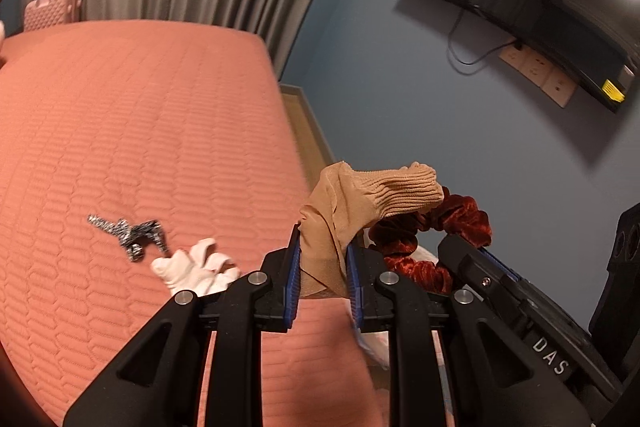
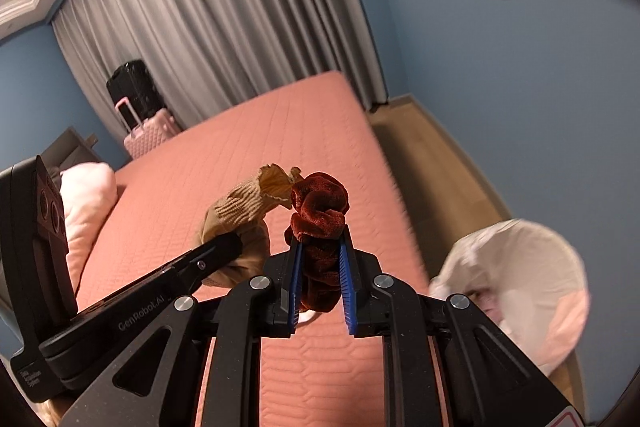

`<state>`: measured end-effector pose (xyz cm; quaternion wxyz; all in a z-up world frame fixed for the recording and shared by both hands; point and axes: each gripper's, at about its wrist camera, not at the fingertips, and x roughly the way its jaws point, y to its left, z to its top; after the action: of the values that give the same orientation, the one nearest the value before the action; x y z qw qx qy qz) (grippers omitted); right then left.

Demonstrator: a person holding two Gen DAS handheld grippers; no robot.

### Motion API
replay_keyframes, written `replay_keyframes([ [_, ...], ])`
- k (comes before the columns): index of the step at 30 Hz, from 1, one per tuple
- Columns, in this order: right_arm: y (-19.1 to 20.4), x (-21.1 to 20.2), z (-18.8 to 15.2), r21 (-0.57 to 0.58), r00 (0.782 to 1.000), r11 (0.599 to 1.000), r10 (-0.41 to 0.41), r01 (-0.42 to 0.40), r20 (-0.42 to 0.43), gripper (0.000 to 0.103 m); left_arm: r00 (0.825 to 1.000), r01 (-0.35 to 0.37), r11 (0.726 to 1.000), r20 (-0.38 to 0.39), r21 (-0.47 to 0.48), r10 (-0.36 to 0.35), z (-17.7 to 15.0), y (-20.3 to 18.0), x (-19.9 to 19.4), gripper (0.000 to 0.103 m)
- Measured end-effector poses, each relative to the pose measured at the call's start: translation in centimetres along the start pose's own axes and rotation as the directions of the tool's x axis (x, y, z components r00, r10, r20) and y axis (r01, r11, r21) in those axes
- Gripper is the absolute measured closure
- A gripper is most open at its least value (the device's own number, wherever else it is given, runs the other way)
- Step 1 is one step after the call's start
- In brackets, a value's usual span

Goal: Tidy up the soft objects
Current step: 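Carry the stocking and scrunchie over the wastebasket and open both tools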

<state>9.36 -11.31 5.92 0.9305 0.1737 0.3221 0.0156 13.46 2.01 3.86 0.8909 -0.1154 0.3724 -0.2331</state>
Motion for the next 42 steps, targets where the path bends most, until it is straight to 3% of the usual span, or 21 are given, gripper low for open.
replay_keyframes([
  [16, -8.3, -7.3, 1.4, 0.074, 0.987, 0.991, -0.121, 0.114, 0.108, 0.088, 0.995, 0.103, 0.985, -0.027, 0.142, -0.100, -0.5, -10.1, 1.3, 0.083],
  [28, -11.4, -8.4, 1.4, 0.125, 0.976, 0.978, -0.181, 0.166, 0.118, 0.087, 0.989, 0.142, 0.974, -0.075, 0.177, -0.131, -1.0, -13.3, 3.3, 0.081],
  [31, -12.1, -8.3, 1.3, 0.134, 0.975, 0.975, -0.193, 0.177, 0.114, 0.083, 0.988, 0.141, 0.973, -0.082, 0.182, -0.128, -1.0, -13.9, 3.9, 0.073],
  [32, -12.4, -8.2, 1.2, 0.139, 0.973, 0.973, -0.200, 0.184, 0.114, 0.082, 0.989, 0.135, 0.974, -0.080, 0.180, -0.122, -1.0, -14.0, 4.1, 0.063],
  [35, -13.2, -8.2, 1.0, 0.159, 0.969, 0.968, -0.215, 0.195, 0.119, 0.078, 0.991, 0.129, 0.977, -0.059, 0.169, -0.121, -1.1, -14.0, 4.1, 0.049],
  [42, -13.5, -8.1, 0.8, 0.180, 0.966, 0.963, -0.226, 0.202, 0.123, 0.075, 0.993, 0.107, 0.982, -0.060, 0.157, -0.099, -1.2, -13.7, 4.2, 0.046],
])
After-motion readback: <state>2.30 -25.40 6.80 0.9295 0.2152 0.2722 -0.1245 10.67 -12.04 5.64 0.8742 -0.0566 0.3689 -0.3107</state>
